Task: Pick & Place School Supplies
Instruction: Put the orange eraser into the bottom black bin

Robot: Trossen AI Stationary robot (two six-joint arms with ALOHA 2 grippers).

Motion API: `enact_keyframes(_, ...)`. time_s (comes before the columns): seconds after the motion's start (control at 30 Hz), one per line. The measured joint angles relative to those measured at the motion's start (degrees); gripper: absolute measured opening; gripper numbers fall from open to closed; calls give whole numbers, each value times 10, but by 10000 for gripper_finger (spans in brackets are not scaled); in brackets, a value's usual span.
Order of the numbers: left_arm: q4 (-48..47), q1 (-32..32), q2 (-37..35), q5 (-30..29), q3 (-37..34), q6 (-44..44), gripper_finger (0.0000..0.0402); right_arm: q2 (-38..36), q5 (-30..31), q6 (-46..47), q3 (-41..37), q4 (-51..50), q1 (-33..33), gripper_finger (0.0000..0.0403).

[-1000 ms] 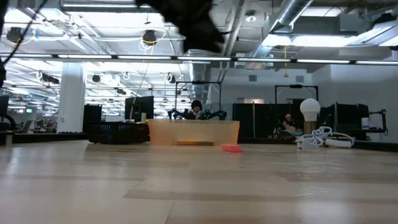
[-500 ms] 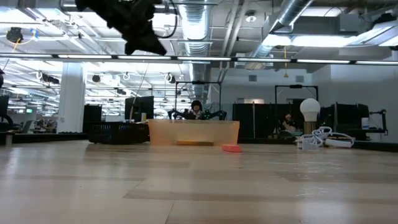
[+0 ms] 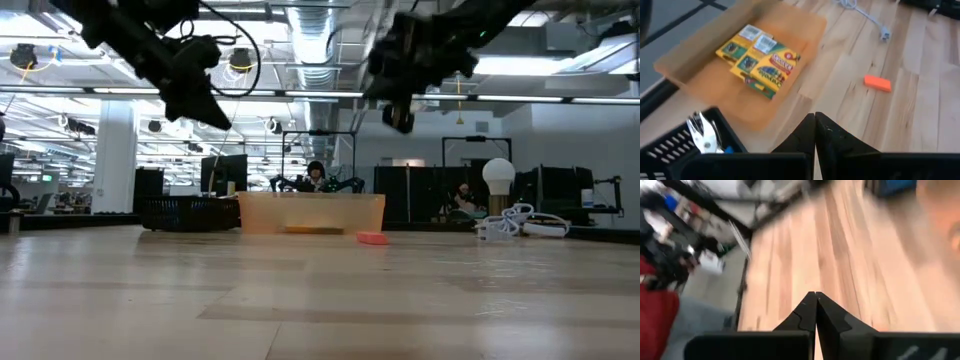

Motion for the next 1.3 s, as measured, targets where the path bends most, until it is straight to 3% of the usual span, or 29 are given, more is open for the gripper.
enact_keyframes(0.27, 57, 0, -5, 0, -46, -46, 1, 106, -61, -20, 0, 17, 33, 0)
enact_keyframes(0.57, 71, 0, -5, 0, -50, -49, 0, 169, -39, -39, -8, 6, 33, 0)
enact_keyframes(0.8, 73, 0, -5, 0, -50, -60, 0, 149, -7, 5, -96, 92, 34, 0)
enact_keyframes(0.93, 74, 0, -5, 0, -50, -60, 0, 83, 47, 61, -178, 227, 50, 0)
enact_keyframes(1.1, 74, 0, -5, 0, -50, -60, 0, -5, 174, 156, -303, 422, 85, 0)
enact_keyframes(1.2, 74, 2, -5, 0, -50, -62, 0, -32, 233, 173, -348, 456, 95, 0)
enact_keyframes(1.3, 75, 5, -5, 0, -50, -64, 0, -36, 255, 160, -372, 457, 97, 0)
